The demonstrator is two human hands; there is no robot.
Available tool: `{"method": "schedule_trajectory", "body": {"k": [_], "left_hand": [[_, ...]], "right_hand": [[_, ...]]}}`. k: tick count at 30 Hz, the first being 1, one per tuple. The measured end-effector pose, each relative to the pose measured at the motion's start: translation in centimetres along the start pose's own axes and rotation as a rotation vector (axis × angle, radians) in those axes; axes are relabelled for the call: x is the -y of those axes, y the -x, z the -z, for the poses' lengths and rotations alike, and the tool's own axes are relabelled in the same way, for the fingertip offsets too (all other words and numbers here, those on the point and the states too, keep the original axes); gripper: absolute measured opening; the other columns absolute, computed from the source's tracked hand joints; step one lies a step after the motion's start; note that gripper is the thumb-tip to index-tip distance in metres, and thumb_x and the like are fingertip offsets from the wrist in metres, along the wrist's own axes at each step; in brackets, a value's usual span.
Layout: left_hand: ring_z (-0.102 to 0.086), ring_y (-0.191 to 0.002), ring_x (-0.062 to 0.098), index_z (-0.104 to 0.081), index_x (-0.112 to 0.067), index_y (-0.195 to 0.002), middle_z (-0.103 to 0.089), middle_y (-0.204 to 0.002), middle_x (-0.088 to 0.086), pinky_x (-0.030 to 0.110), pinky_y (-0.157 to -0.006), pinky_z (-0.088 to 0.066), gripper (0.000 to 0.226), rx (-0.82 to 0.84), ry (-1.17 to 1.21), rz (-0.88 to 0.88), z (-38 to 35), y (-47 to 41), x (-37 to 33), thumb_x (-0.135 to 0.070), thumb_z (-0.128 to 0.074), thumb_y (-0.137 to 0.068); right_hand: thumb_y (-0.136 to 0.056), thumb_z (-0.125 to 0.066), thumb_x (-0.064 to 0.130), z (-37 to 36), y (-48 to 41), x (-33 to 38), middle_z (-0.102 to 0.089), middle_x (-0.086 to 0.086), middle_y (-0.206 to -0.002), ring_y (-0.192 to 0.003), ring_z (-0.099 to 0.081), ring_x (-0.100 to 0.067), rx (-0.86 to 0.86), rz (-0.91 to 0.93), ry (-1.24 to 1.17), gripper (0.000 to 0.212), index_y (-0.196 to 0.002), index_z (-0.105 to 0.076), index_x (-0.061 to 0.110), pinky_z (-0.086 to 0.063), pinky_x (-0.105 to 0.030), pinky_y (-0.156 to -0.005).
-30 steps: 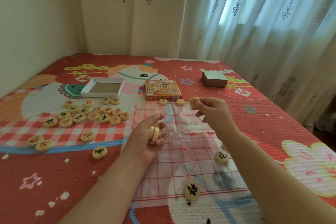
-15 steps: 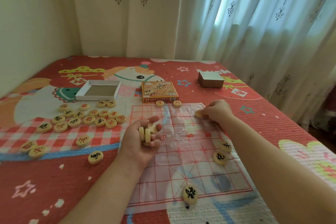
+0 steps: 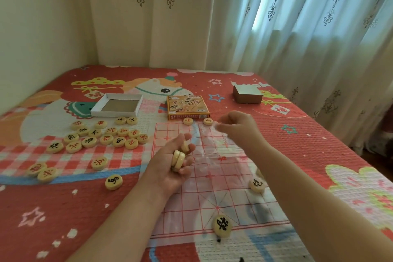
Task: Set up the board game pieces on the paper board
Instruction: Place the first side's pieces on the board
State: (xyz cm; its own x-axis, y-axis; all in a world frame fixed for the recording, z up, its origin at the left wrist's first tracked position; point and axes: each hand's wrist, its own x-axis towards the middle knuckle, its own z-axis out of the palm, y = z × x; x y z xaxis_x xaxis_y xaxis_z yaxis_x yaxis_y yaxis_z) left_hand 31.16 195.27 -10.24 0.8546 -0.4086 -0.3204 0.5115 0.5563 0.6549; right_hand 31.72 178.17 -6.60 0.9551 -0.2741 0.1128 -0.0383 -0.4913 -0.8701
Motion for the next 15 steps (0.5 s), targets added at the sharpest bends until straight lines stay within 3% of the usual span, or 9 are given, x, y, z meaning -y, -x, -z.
{"method": "schedule_trajectory", "body": {"k": [4,6,9,11,15], "left_hand": [[-0.035,-0.031,0.003,-0.065,-0.015,-0.093,-0.05,-0.054,-0.003,0.008,-0.029,-0.022,0.028,0.019,-0.02,-0.008,-0.2,0.2,0.0,-0.038,-0.049,-0.09],[-0.035,-0.031,0.003,-0.067,-0.015,-0.087,-0.047,-0.053,-0.003,0.008,-0.029,-0.021,0.029,0.015,-0.027,-0.011,-0.2,0.2,0.0,-0.04,-0.051,-0.088],[-0.036,-0.031,0.004,-0.06,-0.015,-0.077,-0.042,-0.065,-0.001,0.009,-0.028,-0.022,0.027,0.01,-0.045,-0.019,-0.1,0.1,0.0,-0.042,-0.058,-0.076],[-0.036,-0.031,0.004,-0.059,-0.015,-0.076,-0.042,-0.066,0.0,0.009,-0.028,-0.023,0.027,0.011,-0.063,-0.027,-0.1,0.0,0.1,-0.043,-0.058,-0.073],[-0.036,-0.03,0.004,-0.062,-0.014,-0.082,-0.046,-0.062,-0.001,0.009,-0.027,-0.022,0.026,0.008,-0.038,-0.002,0.0,-0.1,0.0,-0.037,-0.051,-0.088]], "right_hand": [[-0.073,-0.074,0.019,-2.8,3.0,2.4,-0.064,0.012,-0.094,-0.07,-0.051,-0.006,0.284,0.151,0.025,0.039,-0.109,-0.06,0.028,-0.045,-0.021,-0.065],[-0.075,-0.072,0.02,-3.7,3.3,2.5,-0.061,0.017,-0.087,-0.067,-0.05,-0.005,0.258,0.237,0.072,0.039,-0.111,-0.06,0.027,-0.046,-0.022,-0.066],[-0.08,-0.067,0.022,-4.0,3.5,2.3,-0.054,0.022,-0.079,-0.068,-0.048,0.005,0.169,0.424,0.263,0.023,-0.103,-0.066,0.023,-0.038,-0.005,-0.063],[-0.079,-0.067,0.02,-4.0,3.6,2.0,-0.051,0.02,-0.082,-0.071,-0.044,0.009,0.148,0.507,0.3,0.019,-0.098,-0.068,0.02,-0.033,-0.001,-0.065],[-0.076,-0.072,0.02,-4.3,3.3,1.2,-0.054,0.016,-0.087,-0.076,-0.049,-0.001,0.108,0.504,0.255,0.022,-0.097,-0.068,0.02,-0.036,-0.006,-0.065]]}}
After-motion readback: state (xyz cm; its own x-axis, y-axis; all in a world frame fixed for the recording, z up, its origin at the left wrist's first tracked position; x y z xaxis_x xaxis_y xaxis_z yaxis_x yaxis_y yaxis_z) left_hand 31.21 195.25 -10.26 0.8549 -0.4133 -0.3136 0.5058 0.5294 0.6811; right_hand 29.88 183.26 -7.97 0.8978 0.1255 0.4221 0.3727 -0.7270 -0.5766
